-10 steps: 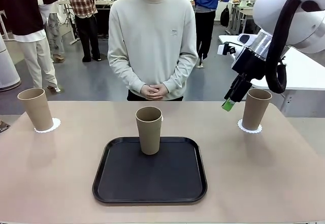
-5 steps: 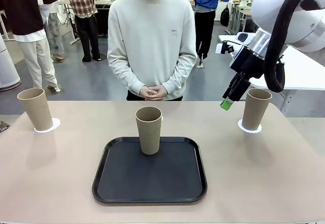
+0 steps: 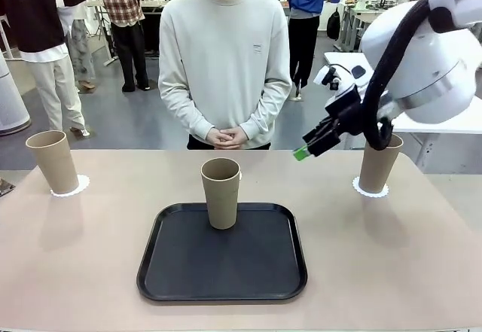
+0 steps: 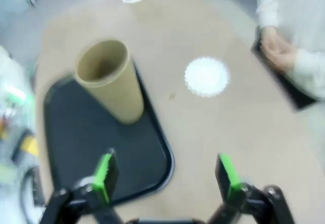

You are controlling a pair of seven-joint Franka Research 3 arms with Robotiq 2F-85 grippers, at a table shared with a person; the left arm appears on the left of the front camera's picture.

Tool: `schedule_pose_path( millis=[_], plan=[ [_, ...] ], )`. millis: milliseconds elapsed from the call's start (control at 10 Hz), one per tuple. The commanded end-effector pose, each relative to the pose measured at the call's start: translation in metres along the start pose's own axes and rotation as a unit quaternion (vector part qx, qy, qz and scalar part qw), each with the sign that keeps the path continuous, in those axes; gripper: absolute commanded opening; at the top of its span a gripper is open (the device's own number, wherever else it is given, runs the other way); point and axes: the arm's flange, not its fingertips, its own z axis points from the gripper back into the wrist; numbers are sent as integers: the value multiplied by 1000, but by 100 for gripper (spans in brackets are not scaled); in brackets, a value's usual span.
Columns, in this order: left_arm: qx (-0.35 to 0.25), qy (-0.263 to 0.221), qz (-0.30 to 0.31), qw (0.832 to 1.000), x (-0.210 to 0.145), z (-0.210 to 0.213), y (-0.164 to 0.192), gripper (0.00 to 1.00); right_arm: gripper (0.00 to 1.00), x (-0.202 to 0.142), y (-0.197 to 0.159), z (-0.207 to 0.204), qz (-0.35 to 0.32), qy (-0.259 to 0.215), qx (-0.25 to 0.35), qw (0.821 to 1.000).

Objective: Place coasters on the table and set cups on them.
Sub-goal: Take one Reusable plastic cup from the Flat Tray and place it on a coaster set by the human.

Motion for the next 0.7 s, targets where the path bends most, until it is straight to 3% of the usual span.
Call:
schedule_pose_path(
  millis=[0, 200, 600],
  plan=[
    [-1, -2, 7, 1000, -1, 2, -3, 100, 100, -35, 0, -19, 53, -141, 25, 988],
    [-1, -2, 7, 1000, -1, 2, -3, 100, 100, -69, 5, -17, 50, -215, 60, 973],
    [-1, -2, 7, 1000, -1, 2, -3, 100, 100, -104, 2, -43, 66, -236, 107, 964]
  ],
)
